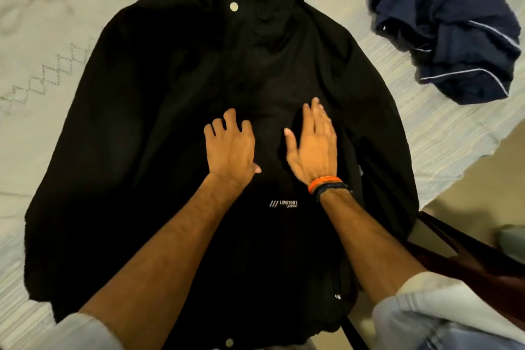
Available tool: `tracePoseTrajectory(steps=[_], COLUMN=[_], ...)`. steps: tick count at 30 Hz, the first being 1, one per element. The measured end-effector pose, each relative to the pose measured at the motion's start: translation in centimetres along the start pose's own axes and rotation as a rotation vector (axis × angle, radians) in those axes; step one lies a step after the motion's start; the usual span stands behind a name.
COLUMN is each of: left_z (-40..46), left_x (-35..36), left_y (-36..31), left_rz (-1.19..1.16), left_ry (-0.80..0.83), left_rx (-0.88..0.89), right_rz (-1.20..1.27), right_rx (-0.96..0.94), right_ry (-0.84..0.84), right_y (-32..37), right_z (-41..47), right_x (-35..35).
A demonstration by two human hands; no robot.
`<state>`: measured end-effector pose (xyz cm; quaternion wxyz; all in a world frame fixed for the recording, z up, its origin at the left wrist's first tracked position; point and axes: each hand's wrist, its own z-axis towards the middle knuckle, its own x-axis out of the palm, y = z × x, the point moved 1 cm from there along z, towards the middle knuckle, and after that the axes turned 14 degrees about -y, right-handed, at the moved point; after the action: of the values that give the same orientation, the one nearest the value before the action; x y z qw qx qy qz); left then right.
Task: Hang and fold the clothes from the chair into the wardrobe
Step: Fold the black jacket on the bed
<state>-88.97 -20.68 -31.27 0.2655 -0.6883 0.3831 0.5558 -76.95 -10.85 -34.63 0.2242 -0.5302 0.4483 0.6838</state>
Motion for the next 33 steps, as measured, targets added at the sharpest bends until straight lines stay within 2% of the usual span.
tracePoseTrajectory(steps=[2, 4, 8, 10, 12, 13, 17, 20, 22, 25, 28, 30, 33], left_z=[1.9, 3.6, 5.2, 5.3, 5.4, 5.3, 5.4, 5.3, 5.0, 4.2, 3.7, 3.9, 5.4], left_x=[-0.4, 0.4, 2.1, 2.3, 2.3, 2.3, 2.0, 1.3, 0.4, -0.7, -0.3, 0.1, 0.8], left_y=[0.2, 0.8, 1.4, 1.3, 1.2, 1.3, 1.4, 1.5, 2.1, 4.2, 7.7, 10.2, 13.0], left_rz=[0.016, 0.032, -0.073, -0.082, -0.093, -0.101, -0.141, -0.176, -0.278, -0.437, -0.393, -0.345, -0.349], left_ry=[-0.087, -0.04, 0.156, 0.171, 0.166, 0.163, 0.161, 0.174, 0.108, -0.185, -0.406, -0.412, -0.191], left_rx=[0.016, 0.09, 0.146, 0.134, 0.119, 0.12, 0.124, 0.134, 0.111, -0.021, -0.139, -0.143, -0.086], right_rz=[0.002, -0.049, -0.052, -0.052, -0.05, -0.072, -0.1, -0.015, 0.033, 0.089, 0.112, 0.13, 0.112], right_rx=[-0.256, -0.321, 0.088, 0.01, -0.195, -0.23, 0.073, 0.126, 0.033, -0.135, -0.273, -0.329, -0.403], right_ry=[0.08, 0.105, -0.013, -0.031, 0.052, 0.091, 0.054, 0.008, 0.0, 0.065, 0.121, 0.16, 0.256], right_y=[0.9, 0.3, -0.9, 0.9, 1.4, 0.9, 0.0, 2.9, 4.5, 6.5, 9.2, 11.2, 13.1], right_z=[1.9, 4.3, 8.5, 9.4, 10.3, 10.6, 12.2, 11.4, 10.0, 7.6, 6.0, 5.3, 4.5], right_x=[0.7, 1.6, 1.7, 1.8, 2.1, 2.3, 2.2, 1.4, 0.7, 0.6, 1.4, 2.4, 4.3])
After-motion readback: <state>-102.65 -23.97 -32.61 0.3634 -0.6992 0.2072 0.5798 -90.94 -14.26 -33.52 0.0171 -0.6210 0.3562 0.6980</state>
